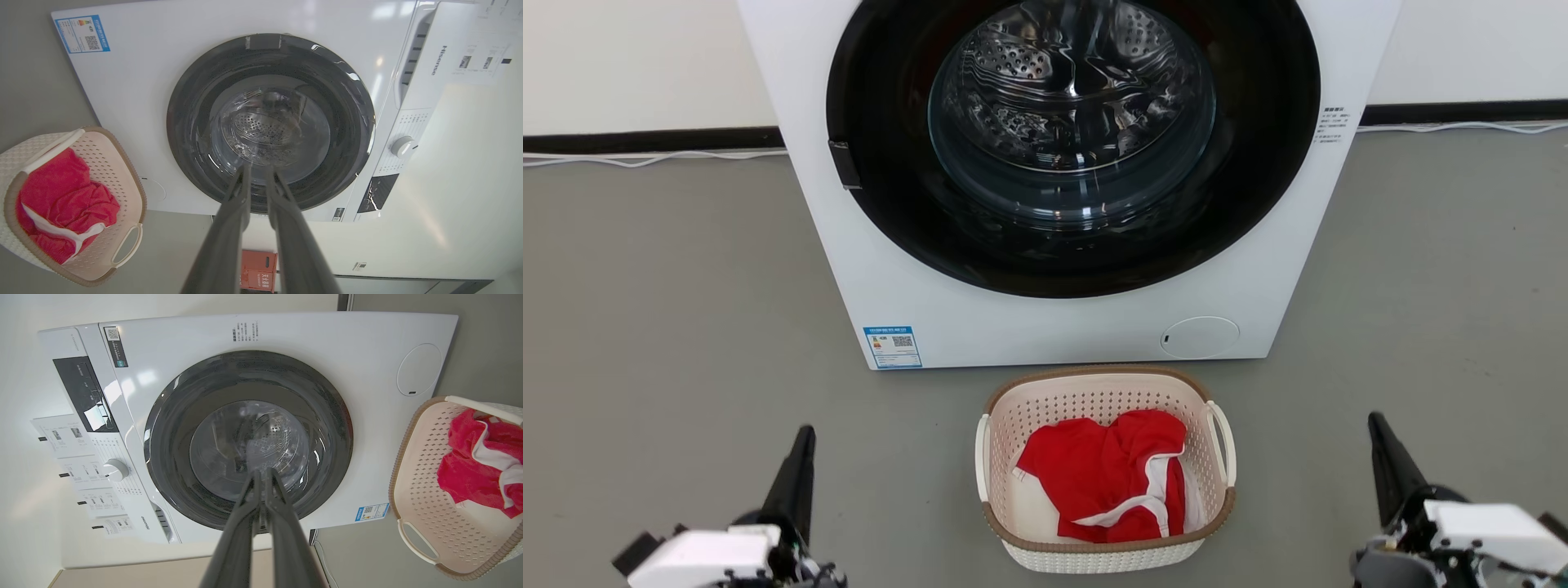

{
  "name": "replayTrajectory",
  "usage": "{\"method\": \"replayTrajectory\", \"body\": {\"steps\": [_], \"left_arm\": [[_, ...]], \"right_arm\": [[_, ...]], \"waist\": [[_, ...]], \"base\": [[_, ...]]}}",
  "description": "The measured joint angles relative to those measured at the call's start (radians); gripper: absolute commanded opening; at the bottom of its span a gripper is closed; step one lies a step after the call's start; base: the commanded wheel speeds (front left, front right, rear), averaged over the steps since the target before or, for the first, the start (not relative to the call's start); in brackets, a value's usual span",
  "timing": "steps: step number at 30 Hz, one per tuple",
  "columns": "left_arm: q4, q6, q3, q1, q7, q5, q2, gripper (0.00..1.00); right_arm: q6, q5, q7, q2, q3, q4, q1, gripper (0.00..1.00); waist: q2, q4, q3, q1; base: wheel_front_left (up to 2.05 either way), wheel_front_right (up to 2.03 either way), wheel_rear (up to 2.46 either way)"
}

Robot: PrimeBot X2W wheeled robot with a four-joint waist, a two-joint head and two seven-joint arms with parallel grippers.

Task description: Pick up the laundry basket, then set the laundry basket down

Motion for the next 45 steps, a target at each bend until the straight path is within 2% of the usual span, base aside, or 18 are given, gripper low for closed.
{"method": "replayTrajectory", "body": {"steps": [3,10,19,31,45], "left_arm": [[0.05,0.001,-0.004,0.044,-0.002,0.0,-0.01,1.0],[0.052,0.001,-0.019,0.053,-0.025,0.0,-0.01,1.0],[0.054,0.001,-0.035,0.053,-0.057,0.078,-0.01,1.0],[0.058,0.012,-0.044,0.052,-0.092,0.241,-0.008,1.0],[0.042,0.053,-0.071,0.051,-0.13,0.454,-0.006,1.0]], "right_arm": [[-0.001,0.0,-0.001,0.008,0.004,0.047,0.036,1.0],[-0.001,-0.006,-0.02,0.01,0.015,0.043,0.042,1.0],[-0.001,-0.102,-0.054,0.005,0.027,0.03,0.042,1.0],[-0.001,-0.304,-0.083,-0.002,0.036,0.014,0.042,1.0],[-0.001,-0.559,-0.126,-0.018,0.061,-0.006,0.042,1.0]], "waist": [[0.0,0.0,0.001,0.0],[0.0,0.0,-0.002,0.0004],[0.0,0.003,-0.001,0.0002],[0.0,0.005,0.0,0.0002],[0.0,0.006,0.002,0.0001]], "base": [[0.0,0.0,0.0],[0.0,0.0,0.0],[0.0,0.0,0.0],[0.0,0.0,0.0],[0.0,0.0,0.0]]}}
